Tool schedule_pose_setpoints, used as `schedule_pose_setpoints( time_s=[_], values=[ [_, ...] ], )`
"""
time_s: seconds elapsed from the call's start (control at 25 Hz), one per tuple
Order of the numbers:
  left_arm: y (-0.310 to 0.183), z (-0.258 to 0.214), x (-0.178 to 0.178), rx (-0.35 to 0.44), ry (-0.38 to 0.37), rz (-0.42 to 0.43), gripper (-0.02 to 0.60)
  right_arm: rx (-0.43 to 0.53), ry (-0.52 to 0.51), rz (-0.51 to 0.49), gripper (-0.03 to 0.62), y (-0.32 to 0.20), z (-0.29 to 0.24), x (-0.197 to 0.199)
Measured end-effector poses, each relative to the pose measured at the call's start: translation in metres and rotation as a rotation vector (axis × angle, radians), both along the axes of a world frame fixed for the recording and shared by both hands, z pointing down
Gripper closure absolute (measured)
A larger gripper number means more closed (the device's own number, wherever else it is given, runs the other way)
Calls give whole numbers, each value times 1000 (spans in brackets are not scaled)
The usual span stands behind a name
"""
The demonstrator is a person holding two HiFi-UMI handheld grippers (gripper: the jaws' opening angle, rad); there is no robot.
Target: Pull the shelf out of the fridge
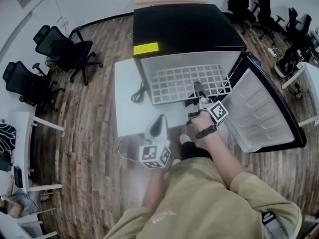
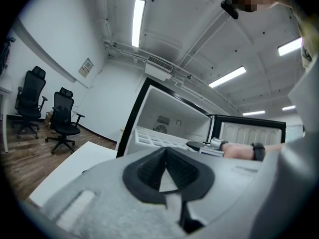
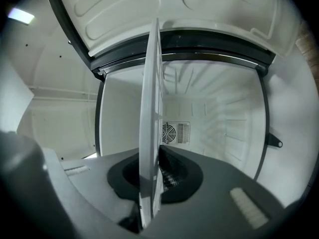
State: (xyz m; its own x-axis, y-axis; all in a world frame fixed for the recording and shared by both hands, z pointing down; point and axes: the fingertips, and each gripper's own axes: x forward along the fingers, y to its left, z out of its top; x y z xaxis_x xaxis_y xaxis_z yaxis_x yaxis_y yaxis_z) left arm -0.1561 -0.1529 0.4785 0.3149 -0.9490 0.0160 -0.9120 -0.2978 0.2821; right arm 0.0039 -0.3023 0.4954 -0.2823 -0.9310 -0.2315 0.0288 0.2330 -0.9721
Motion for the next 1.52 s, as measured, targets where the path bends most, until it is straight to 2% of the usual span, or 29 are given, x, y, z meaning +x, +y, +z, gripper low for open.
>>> schedule_pose_setpoints(
  time_s=[0.4, 0.68, 0.8, 0.92, 1.0, 1.12, 1.2, 1.32, 1.52],
  values=[
    [6, -12, 6, 16, -24, 19, 580, -10, -58, -13, 569, 17, 0, 2],
    [12, -12, 12, 20, -31, 49, 580, 42, 118, -48, 569, 53, -2, 11],
    [12, -20, 19, 40, -38, 71, 580, 66, 246, -28, 570, 67, -3, 21],
    [8, -25, 25, 51, -51, 91, 580, 140, 419, 9, 571, 81, -14, 28],
    [3, -25, 28, 52, -60, 99, 580, 211, 610, 29, 571, 93, -25, 26],
    [-5, -30, 31, 67, -83, 107, 580, 319, 968, 84, 571, 108, -47, 22],
    [-12, -38, 33, 88, -106, 112, 580, 361, 1143, 138, 571, 111, -61, 23],
    [-20, -51, 34, 121, -138, 109, 580, 405, 1262, 192, 571, 110, -77, 26],
    [-27, -54, 38, 137, -209, 103, 580, 431, 1450, 213, 571, 108, -87, 28]
  ],
)
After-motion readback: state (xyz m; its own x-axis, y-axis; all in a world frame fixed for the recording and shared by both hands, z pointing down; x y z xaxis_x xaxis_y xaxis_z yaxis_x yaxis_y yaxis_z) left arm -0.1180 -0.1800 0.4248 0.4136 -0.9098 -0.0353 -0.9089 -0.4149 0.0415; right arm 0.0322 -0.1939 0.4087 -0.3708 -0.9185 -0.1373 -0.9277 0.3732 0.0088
